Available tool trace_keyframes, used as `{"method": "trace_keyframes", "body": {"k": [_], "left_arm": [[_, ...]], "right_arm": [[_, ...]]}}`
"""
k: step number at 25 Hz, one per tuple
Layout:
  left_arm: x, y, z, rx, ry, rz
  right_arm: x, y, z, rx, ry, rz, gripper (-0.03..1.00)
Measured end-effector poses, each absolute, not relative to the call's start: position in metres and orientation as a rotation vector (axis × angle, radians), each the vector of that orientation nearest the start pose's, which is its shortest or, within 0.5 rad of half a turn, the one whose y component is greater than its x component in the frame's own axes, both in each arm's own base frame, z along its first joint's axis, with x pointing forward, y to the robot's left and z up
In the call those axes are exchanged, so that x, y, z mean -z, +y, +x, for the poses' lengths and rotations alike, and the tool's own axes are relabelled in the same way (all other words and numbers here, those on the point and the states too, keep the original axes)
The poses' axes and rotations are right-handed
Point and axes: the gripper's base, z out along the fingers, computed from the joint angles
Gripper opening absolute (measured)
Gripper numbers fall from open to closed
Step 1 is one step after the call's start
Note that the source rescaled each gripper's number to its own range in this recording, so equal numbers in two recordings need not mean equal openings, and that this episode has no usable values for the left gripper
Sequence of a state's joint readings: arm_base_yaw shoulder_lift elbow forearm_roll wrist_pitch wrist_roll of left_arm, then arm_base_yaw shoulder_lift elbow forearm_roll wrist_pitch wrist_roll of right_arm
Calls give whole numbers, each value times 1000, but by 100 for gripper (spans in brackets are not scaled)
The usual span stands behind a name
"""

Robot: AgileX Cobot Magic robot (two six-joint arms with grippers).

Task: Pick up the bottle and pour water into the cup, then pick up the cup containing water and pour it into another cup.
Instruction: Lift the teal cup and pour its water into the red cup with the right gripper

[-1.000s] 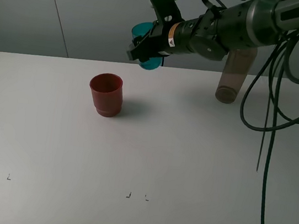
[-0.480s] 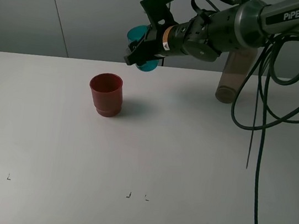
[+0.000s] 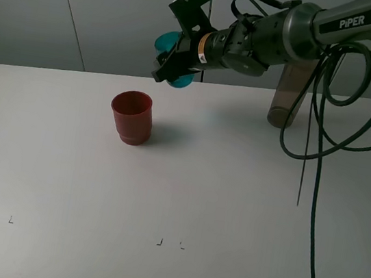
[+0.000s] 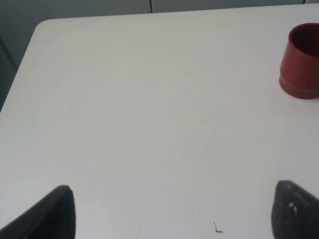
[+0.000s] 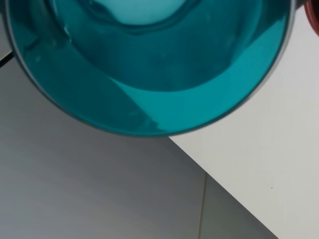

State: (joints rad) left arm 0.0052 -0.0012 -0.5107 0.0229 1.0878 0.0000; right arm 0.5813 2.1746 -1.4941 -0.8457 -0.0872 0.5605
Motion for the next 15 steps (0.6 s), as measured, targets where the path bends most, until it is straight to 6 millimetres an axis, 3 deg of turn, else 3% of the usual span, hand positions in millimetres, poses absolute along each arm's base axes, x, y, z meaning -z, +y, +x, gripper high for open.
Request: {"method": "trace_keyframes", "body": {"k": [5,15], "left_arm": [[-278,2,-7,-31,2059,-7],[-278,2,-7,-31,2059,-7]], "right_arm": [[-170,277,410,-249,1882,-918,8],[-158,278,410,-234,1902,-944,8]]}}
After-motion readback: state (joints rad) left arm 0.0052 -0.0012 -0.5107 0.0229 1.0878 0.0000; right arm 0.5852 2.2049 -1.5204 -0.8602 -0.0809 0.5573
